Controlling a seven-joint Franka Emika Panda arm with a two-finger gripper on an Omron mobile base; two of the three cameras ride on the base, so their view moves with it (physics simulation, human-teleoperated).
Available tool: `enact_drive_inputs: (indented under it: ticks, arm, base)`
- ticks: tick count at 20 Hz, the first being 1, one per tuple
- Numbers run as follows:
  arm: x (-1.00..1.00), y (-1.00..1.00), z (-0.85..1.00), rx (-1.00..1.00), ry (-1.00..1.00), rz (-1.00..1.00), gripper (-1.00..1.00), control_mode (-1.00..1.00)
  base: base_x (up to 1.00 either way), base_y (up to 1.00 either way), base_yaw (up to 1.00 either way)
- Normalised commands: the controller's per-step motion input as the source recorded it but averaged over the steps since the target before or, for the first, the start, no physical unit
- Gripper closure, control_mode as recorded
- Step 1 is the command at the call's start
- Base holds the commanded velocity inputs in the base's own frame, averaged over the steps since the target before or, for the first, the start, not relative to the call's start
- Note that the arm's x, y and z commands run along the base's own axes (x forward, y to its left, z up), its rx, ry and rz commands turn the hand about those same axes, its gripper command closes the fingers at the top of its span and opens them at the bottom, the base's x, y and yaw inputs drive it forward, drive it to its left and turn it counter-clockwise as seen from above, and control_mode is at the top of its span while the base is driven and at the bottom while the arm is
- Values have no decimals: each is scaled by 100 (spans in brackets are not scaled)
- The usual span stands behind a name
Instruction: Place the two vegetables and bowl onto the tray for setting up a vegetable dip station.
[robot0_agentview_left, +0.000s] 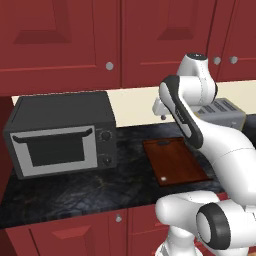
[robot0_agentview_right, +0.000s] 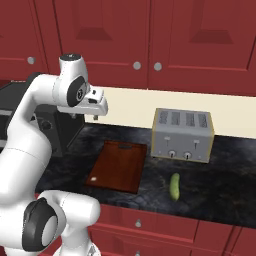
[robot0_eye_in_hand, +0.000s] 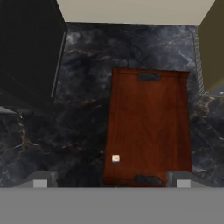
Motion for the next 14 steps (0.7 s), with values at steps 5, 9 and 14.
enact_drive_inputs:
  ticks: [5, 9, 14]
  arm:
    - [0, 0, 0, 0, 0, 0, -100, 100]
    - [0, 0, 0, 0, 0, 0, -100, 100]
    - [0, 0, 0, 0, 0, 0, -100, 100]
  base:
    - [-29, -13, 0]
    - [-37, -14, 0]
    - [-39, -12, 0]
